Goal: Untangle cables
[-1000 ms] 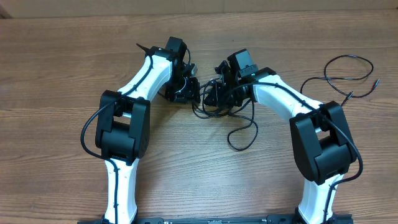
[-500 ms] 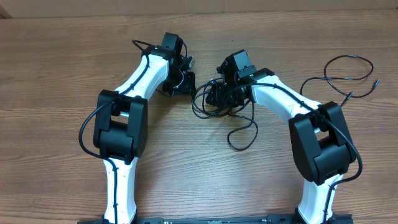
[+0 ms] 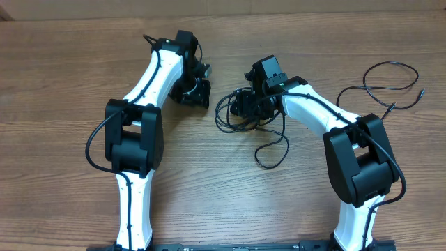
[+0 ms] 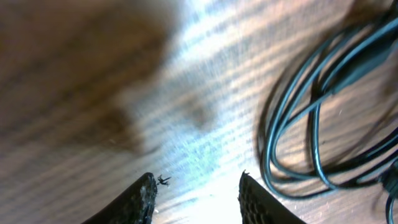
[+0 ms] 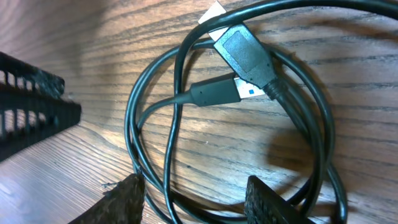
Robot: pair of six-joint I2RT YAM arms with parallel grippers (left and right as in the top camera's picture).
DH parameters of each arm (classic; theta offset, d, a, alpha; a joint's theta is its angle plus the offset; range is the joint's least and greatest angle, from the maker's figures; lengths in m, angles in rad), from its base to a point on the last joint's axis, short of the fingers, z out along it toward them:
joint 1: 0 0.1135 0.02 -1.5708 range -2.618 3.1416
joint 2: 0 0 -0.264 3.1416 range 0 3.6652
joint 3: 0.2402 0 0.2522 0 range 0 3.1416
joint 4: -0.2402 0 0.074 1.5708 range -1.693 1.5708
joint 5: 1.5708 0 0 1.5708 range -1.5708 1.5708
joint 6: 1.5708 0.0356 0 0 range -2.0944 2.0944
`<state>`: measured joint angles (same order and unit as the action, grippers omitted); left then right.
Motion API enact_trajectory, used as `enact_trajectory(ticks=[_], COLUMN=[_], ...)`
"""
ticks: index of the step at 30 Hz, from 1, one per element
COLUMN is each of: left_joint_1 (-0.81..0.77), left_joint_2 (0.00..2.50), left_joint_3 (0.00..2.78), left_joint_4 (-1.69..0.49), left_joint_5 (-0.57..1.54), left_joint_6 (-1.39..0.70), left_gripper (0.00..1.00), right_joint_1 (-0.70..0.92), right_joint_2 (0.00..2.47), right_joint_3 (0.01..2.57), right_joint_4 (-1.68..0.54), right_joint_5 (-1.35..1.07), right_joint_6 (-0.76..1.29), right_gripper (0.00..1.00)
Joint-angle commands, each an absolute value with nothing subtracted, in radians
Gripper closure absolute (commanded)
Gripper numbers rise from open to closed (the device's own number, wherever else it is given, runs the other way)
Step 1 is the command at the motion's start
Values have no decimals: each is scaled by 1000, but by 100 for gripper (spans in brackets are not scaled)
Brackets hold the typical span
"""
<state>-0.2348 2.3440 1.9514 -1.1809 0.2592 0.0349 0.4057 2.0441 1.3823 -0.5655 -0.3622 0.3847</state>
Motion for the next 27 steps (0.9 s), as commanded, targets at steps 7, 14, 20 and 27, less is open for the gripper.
enact_trajectory(ticks=[7, 14, 20, 27], left_joint_1=[-242, -275, -312, -321], left_joint_2=[2353, 2355, 2377, 2440], left_joint_3=[1952, 1950, 1950, 1950], left_joint_4=[-1095, -1084, -1069, -1069], left_joint_5=[255, 259, 226, 226], left_joint_6=[18, 31, 52, 53], left_gripper=[91, 87, 86, 77], right_joint_1=[405, 405, 405, 405], right_joint_2=[2003, 2003, 2003, 2003], right_joint_3=[1394, 1394, 1393, 1393], right_joint_4=[-541, -555, -555, -567], right_joint_5=[-375, -375, -375, -374], right_joint_6=[423, 423, 423, 422], right_gripper=[48, 53, 56, 55])
